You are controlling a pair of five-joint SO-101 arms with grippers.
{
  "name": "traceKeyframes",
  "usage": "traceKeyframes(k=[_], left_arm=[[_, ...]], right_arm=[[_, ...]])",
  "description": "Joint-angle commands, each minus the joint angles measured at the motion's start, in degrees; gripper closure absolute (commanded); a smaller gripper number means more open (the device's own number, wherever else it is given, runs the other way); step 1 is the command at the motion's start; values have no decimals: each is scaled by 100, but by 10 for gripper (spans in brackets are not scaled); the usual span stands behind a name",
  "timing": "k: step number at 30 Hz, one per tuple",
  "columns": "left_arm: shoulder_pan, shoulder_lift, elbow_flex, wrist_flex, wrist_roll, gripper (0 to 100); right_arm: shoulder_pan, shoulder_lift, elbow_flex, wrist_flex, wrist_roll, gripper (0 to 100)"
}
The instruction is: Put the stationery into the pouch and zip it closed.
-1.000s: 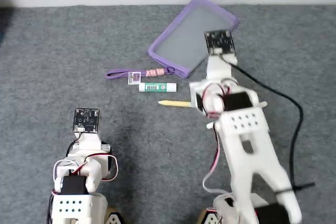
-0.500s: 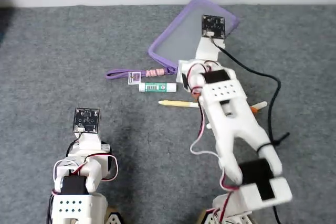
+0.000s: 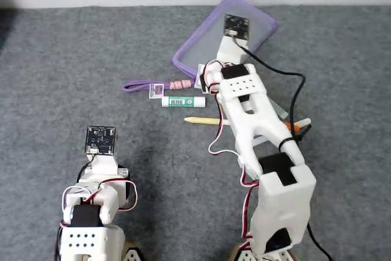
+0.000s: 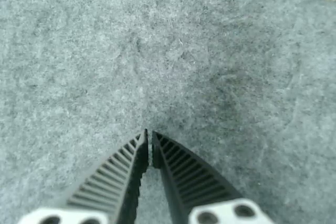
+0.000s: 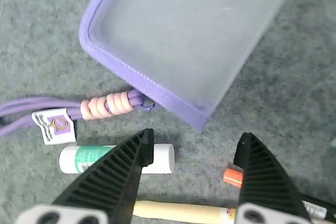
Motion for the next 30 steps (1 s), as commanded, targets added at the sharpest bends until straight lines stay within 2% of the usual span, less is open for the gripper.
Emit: traceKeyframes(k=[1, 6, 13, 16, 23, 30], left_arm=[[-9, -70, -57, -97, -79, 986], [-9, -70, -57, -97, -79, 986], [-9, -70, -57, -97, -79, 986], [-9, -70, -57, -97, -79, 986], [-9, -70, -57, -97, -79, 986], [-9, -70, -57, -97, -79, 986]], right_arm=[[-233, -48, -316, 40, 360, 735], [-523, -22, -466, -171, 369, 735], [-655, 523, -475, -1473, 378, 735], [-646, 901, -642, -1631, 387, 736], [-602, 2281, -2488, -444, 378, 736], [-602, 3697, -5081, 2316, 396, 736]])
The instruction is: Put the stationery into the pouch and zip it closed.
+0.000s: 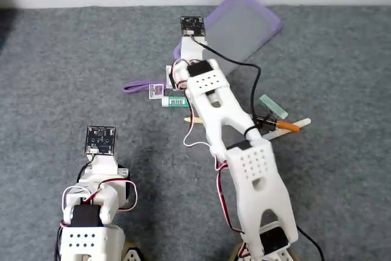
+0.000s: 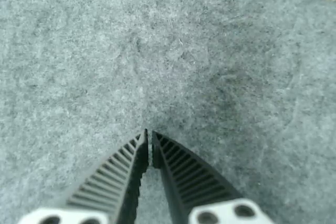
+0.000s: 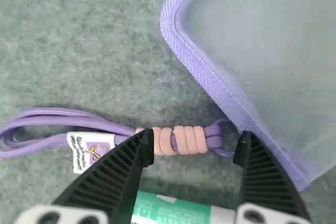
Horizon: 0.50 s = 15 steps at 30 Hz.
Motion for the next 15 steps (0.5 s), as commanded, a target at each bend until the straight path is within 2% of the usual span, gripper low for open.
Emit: traceKeyframes(k=[1, 9, 12, 15], left_arm=[[-9, -70, -57, -97, -79, 986], [-9, -70, -57, -97, -79, 986], [-9, -70, -57, -97, -79, 986], [-9, -70, -57, -97, -79, 986]], right_arm=[[40, 541, -1345, 1587, 53, 736], [48, 1393, -3657, 3723, 53, 736], [92, 1516, -4167, 4259, 53, 736], [356, 1481, -4325, 4312, 53, 736]])
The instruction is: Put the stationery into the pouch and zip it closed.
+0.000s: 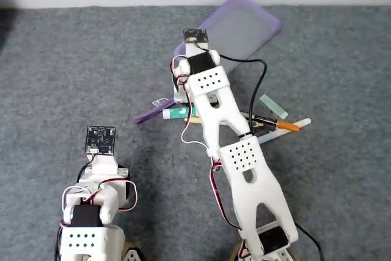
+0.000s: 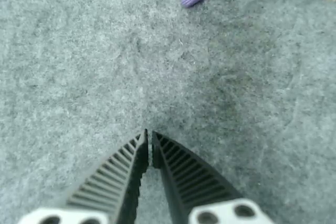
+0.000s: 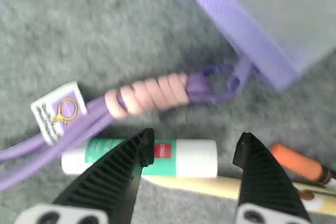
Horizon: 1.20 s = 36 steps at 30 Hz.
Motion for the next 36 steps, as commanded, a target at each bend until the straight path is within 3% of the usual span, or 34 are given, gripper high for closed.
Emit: traceKeyframes(k=[1, 5, 11, 23, 36], left_arm=[[-9, -70, -57, -97, -79, 986], [-9, -70, -57, -97, -79, 986], [-9, -70, -57, -97, -79, 986], [-9, -70, -57, -97, -79, 986], [-9, -70, -57, -97, -79, 986]], right_arm=[[409, -207, -422, 242, 53, 736], [637, -549, -413, 242, 53, 736], [409, -716, -413, 119, 26, 733], [-84, -57, -396, -1349, 9, 735], [-48, 462, -387, -286, 18, 735]])
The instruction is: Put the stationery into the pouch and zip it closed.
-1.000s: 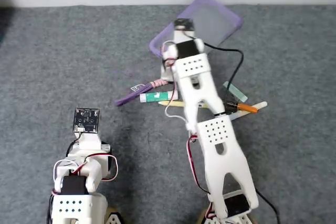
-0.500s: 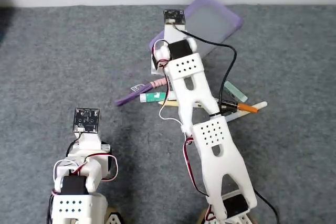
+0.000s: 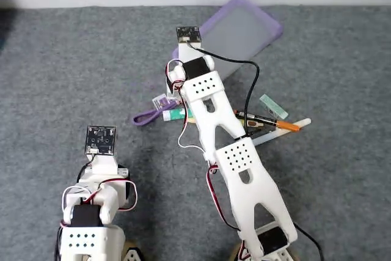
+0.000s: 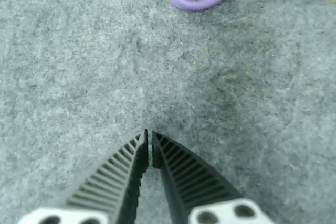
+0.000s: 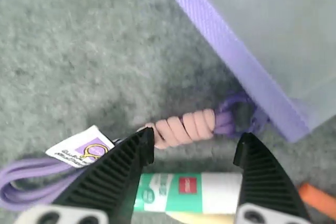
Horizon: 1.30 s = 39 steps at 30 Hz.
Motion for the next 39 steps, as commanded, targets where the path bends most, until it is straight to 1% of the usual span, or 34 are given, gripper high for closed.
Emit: traceKeyframes(k=[1, 4, 8, 12, 15, 19, 23, 28, 31, 35, 39], left_arm=[[-9, -70, -57, -97, -79, 986], [-9, -70, -57, -97, -79, 986], [-9, -70, -57, -97, -79, 986], [-9, -70, -57, -97, -79, 986], [-9, -70, -57, -97, -79, 986], [-9, -70, -57, -97, -79, 986], [-9, -70, -57, -97, -79, 986], [-9, -70, -57, -97, -79, 986], [-9, -70, -57, -97, -79, 986], [-9, -70, -57, -97, -79, 986], [-9, -70, -57, -97, -79, 986]], right_arm=[[207, -31, -132, 532, 35, 735], [400, -66, -149, 901, 35, 735], [857, -84, -167, 919, 70, 735], [1059, -154, -167, 927, 70, 735], [980, -444, -158, 919, 70, 735], [646, -892, -158, 901, 44, 734], [462, -1007, -141, 532, 35, 734], [488, -760, 53, -365, 26, 735], [488, -470, 193, -655, 26, 735], [497, -84, 211, -716, 18, 735], [497, 84, 185, -400, -255, 736]])
